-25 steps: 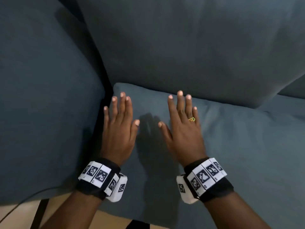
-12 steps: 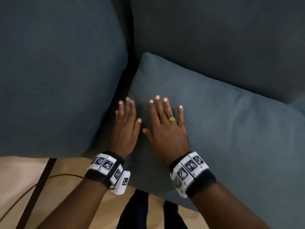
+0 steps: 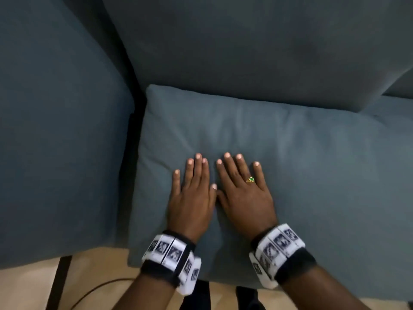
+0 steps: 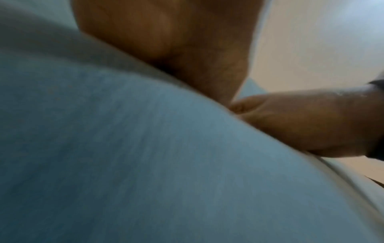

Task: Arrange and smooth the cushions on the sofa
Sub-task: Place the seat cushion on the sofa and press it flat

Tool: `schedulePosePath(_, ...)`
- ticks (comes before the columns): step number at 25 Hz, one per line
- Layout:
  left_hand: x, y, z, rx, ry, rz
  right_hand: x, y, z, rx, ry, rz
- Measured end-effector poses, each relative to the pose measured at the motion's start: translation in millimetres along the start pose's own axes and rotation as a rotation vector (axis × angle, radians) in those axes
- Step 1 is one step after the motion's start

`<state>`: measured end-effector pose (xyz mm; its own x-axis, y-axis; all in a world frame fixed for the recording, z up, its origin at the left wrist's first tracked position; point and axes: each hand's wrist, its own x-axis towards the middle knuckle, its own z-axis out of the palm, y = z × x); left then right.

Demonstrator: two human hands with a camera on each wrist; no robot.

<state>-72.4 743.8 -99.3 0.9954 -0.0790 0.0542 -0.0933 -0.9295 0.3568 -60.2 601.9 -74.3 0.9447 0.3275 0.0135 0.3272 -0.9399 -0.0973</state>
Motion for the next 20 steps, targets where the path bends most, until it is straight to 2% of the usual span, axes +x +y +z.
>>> schedulePosePath(1,-3,9,0,-0.001,-0.004,-0.009,-8,8,0,0.031,-0.031,-0.010)
schedulePosePath(3,7,20,-11,-0.030,0.101,-0.025,-8,28,-10,0.075,0.032,-0.020)
schedulePosePath(4,7,25,-15,-0.025,0.138,0.016,-9,40,-15,0.085,0.046,-0.005)
schedulePosePath(5,5,33,-12,-0.011,0.129,0.054,-12,50,-20,0.081,0.013,0.034)
schedulePosePath(7,4,47,6,0.098,-0.006,0.133,-21,75,-16,0.021,-0.096,0.104)
schedulePosePath(8,4,55,16,0.144,-0.058,0.129,-29,86,-15,0.016,-0.124,0.114)
schedulePosePath(9,5,64,22,0.137,-0.083,0.099,-36,96,-17,0.036,-0.102,0.130)
schedulePosePath(10,11,74,26,0.130,-0.068,0.084,-37,108,-24,0.053,-0.013,0.159)
schedulePosePath(11,12,82,28,0.135,-0.042,0.095,-42,117,-29,0.050,0.056,0.196)
schedulePosePath(12,13,97,31,0.156,-0.052,0.126,-47,129,-31,0.053,0.065,0.231)
schedulePosePath(15,12,137,41,0.216,-0.168,0.185,-70,162,-23,0.044,-0.124,0.234)
schedulePosePath(16,14,150,39,0.195,-0.164,0.171,-80,173,-21,0.074,-0.125,0.219)
schedulePosePath(18,23,178,31,0.133,-0.059,0.179,-93,203,-27,0.091,0.000,0.262)
schedulePosePath(20,19,199,41,0.138,-0.068,0.234,-105,228,-30,0.109,0.008,0.342)
